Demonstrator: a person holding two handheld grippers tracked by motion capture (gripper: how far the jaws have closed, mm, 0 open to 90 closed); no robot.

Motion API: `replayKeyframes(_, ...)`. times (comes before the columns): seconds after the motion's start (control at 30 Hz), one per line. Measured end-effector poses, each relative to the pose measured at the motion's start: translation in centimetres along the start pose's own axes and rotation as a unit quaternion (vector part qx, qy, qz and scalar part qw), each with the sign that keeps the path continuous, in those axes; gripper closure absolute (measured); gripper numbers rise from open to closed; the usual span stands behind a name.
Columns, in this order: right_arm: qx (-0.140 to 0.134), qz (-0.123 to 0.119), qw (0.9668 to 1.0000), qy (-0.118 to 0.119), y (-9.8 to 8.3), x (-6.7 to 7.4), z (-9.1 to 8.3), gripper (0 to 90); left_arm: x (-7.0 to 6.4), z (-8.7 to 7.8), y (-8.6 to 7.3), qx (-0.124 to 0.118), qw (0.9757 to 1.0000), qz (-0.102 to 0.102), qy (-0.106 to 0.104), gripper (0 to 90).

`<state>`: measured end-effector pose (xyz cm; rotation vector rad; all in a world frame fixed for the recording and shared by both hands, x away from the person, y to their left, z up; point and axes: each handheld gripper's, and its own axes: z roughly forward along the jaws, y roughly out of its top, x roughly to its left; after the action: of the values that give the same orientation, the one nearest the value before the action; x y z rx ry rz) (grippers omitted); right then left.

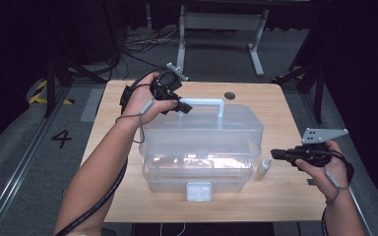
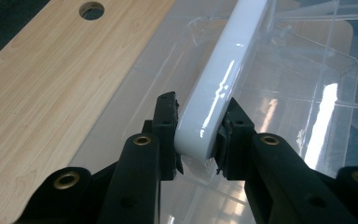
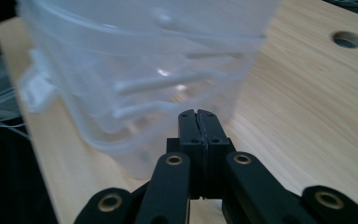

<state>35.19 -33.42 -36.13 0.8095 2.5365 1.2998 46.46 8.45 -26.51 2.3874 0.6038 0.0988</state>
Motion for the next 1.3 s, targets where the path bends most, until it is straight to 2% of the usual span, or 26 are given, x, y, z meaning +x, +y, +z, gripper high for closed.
replayKeyframes(0.03, 0.000, 0.000, 1.0000, 0.000, 0.0, 0.0, 0.0, 90.0, 0.0, 0.0, 0.0, 0.000, 1.0000, -0.001, 0.000, 72.7)
replayKeyframes(0.17, -0.011, -0.007, 0.9990, 0.043, 0.5, 1.2, 0.5, 90.0, 0.3, 0.0, 0.2, 0.005, 1.0000, 0.001, -0.007, 72.7)
replayKeyframes(0.23, -0.016, -0.010, 0.9985, 0.051, 0.6, 1.4, 0.7, 90.0, 0.4, 0.0, 0.3, 0.006, 0.9999, -0.001, -0.009, 72.7)
replayKeyframes(0.33, -0.055, -0.015, 0.9955, 0.075, 1.0, 2.2, 1.6, 90.0, 0.4, 0.0, 0.4, 0.008, 0.9999, -0.001, -0.009, 72.7)
replayKeyframes(0.4, -0.069, -0.015, 0.9942, 0.081, 1.1, 2.4, 2.3, 90.0, 0.4, 0.0, 0.4, 0.008, 0.9999, -0.001, -0.008, 72.7)
replayKeyframes(0.53, -0.077, -0.009, 0.9936, 0.082, 1.0, 2.3, 3.0, 90.0, 0.3, 0.0, 0.3, 0.009, 0.9999, 0.001, -0.008, 72.7)
replayKeyframes(1.13, -0.087, -0.011, 0.9940, 0.065, 1.0, 2.4, 2.9, 90.0, 0.1, -0.1, 0.3, 0.007, 0.9999, 0.012, 0.002, 72.2)
replayKeyframes(1.2, -0.086, -0.011, 0.9940, 0.066, 1.1, 2.4, 2.9, 90.0, -0.3, 0.0, 0.3, 0.007, 0.9994, 0.028, 0.017, 70.0)
replayKeyframes(1.27, -0.086, -0.012, 0.9941, 0.065, 1.1, 2.4, 2.9, 90.0, -0.9, 0.1, 0.4, 0.013, 0.9986, 0.041, 0.030, 60.5)
replayKeyframes(1.3, -0.087, -0.014, 0.9942, 0.063, 1.2, 2.4, 2.9, 90.0, -1.1, 0.1, 0.4, 0.015, 0.9985, 0.040, 0.035, 59.4)
